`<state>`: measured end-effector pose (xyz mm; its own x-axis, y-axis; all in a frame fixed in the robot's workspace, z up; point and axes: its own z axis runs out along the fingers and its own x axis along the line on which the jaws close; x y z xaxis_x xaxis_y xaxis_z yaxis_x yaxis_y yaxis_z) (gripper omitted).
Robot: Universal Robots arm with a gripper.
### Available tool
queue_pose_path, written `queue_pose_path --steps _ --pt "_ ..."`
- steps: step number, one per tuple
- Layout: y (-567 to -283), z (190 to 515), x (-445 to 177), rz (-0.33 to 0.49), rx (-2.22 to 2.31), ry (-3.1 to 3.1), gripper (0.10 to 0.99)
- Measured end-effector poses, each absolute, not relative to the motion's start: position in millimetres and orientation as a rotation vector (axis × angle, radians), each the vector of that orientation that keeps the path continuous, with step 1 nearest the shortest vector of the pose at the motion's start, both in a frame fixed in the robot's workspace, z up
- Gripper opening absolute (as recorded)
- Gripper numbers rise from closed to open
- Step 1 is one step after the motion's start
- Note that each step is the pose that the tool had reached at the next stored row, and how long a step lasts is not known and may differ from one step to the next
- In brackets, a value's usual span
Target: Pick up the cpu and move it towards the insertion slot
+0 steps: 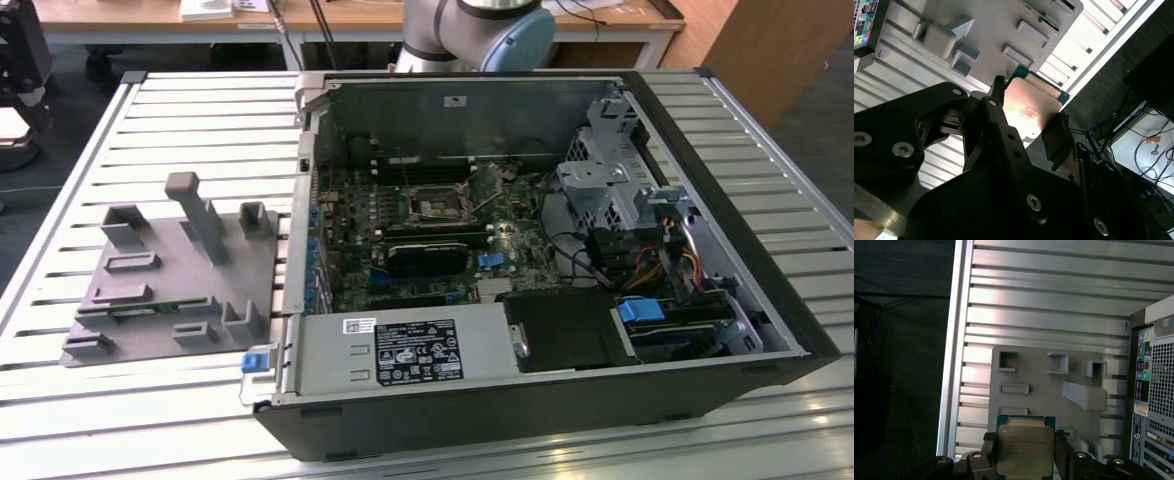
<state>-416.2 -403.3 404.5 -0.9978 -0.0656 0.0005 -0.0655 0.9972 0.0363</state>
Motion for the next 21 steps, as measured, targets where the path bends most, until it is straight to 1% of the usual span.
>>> queue_pose_path --steps 21 --pt "-403.2 404.6 -392.0 -0.057 0.103 -3.138 0.549"
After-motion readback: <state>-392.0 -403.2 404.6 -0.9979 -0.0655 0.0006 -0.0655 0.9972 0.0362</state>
